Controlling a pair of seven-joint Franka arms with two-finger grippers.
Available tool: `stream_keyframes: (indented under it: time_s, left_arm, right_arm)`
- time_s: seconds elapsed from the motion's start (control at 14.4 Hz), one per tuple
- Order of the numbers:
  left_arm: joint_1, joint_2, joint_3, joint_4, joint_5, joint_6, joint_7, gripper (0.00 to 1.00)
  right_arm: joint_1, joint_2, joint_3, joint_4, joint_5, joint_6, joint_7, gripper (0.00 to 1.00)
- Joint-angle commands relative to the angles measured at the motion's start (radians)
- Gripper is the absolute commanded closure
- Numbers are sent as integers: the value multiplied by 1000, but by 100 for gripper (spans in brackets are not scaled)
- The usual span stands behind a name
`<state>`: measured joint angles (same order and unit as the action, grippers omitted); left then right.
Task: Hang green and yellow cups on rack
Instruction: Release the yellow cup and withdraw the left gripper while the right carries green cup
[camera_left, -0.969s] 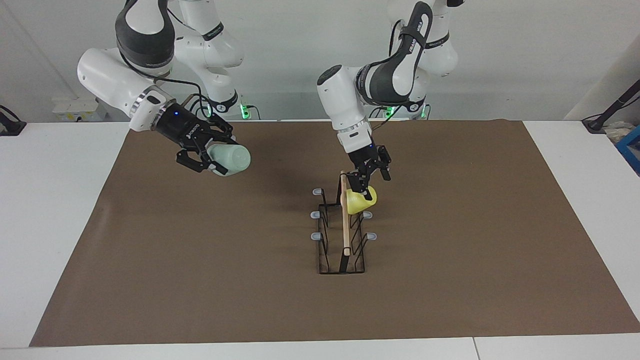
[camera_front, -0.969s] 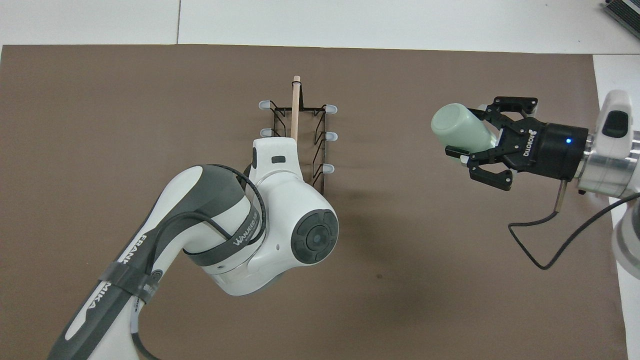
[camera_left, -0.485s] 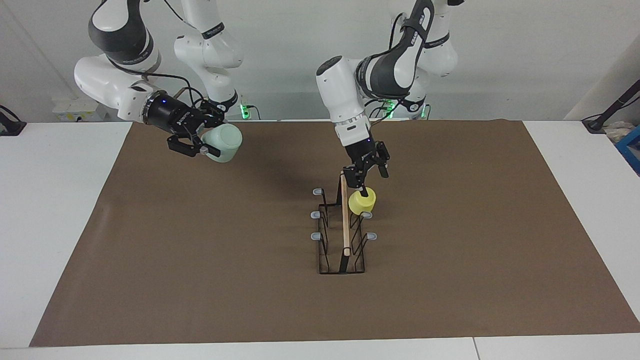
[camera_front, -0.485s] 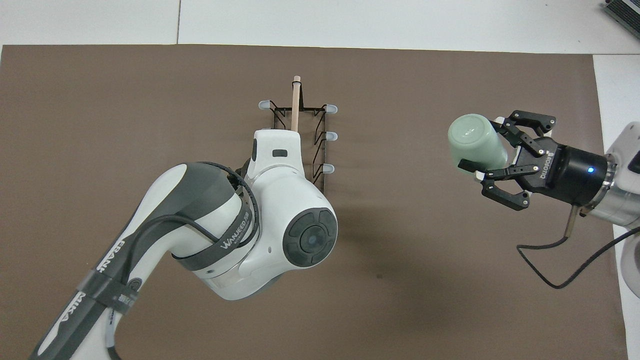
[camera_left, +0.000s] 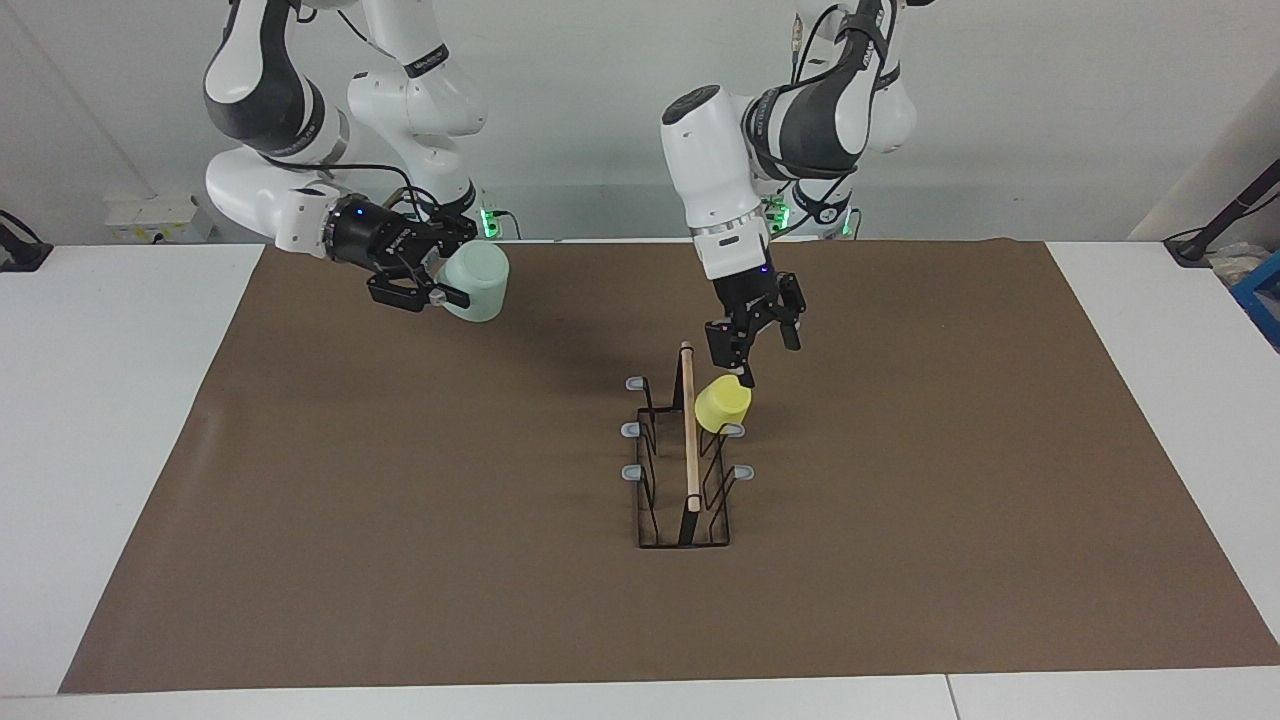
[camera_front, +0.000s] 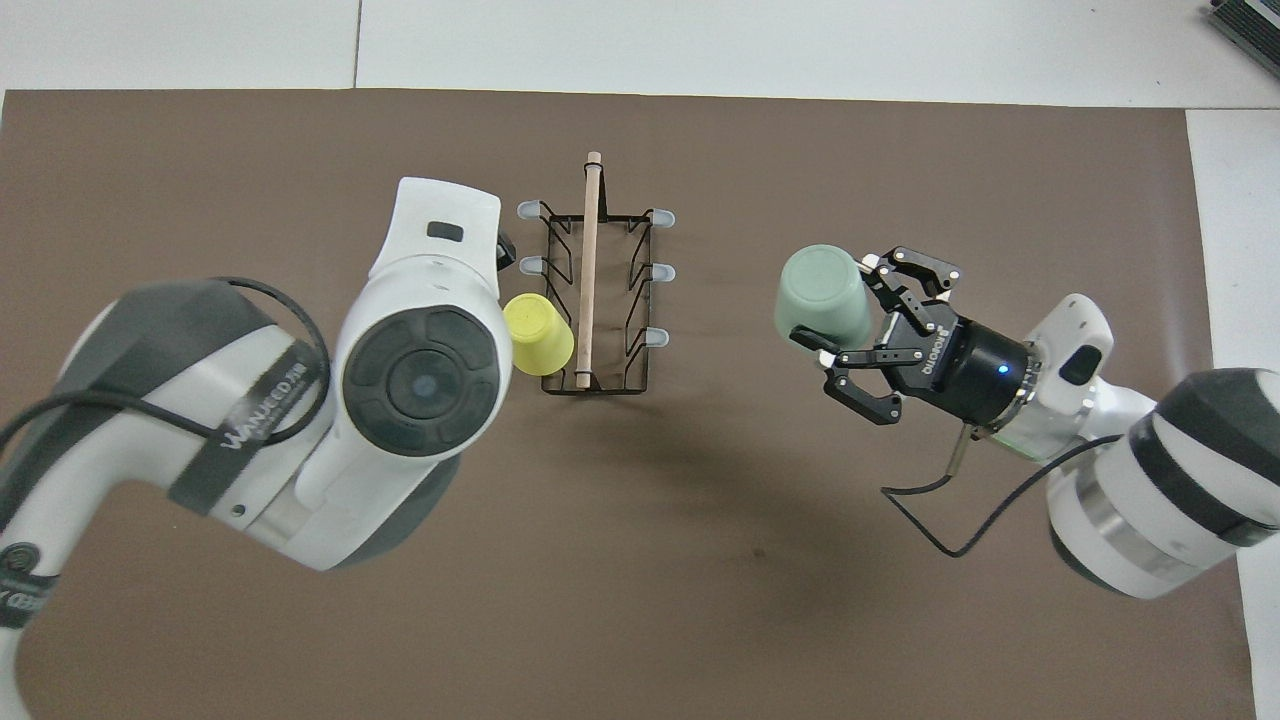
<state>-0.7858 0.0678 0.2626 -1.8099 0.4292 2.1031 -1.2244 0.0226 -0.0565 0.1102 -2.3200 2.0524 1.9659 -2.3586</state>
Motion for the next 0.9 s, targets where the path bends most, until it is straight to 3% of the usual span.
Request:
stream_keyframes:
  time_s: [0.0,0.14,0.35,0.55,0.83]
  left_arm:
    - [83,-62,-6,-17,-94,-17,223,0]
    - [155,-77,-6,-17,-171,-15,378,0]
    - [264,-91,-5,-9,-279,-34,622,0]
    - [350,-97,1,17,-341,-84,819,0]
    - [462,-80,3,142,-431,-234,1101,0]
  right_arm:
    - [130,38,-1,5,205,79,-97,100]
    - [206,79,-1,10,334,129,-195,100]
    - [218,131,-1,16,353,125,-258,100]
    - [256,311,0,68,477,-51,-372,100]
    - [269,311,2,68,492,-18,-376,100]
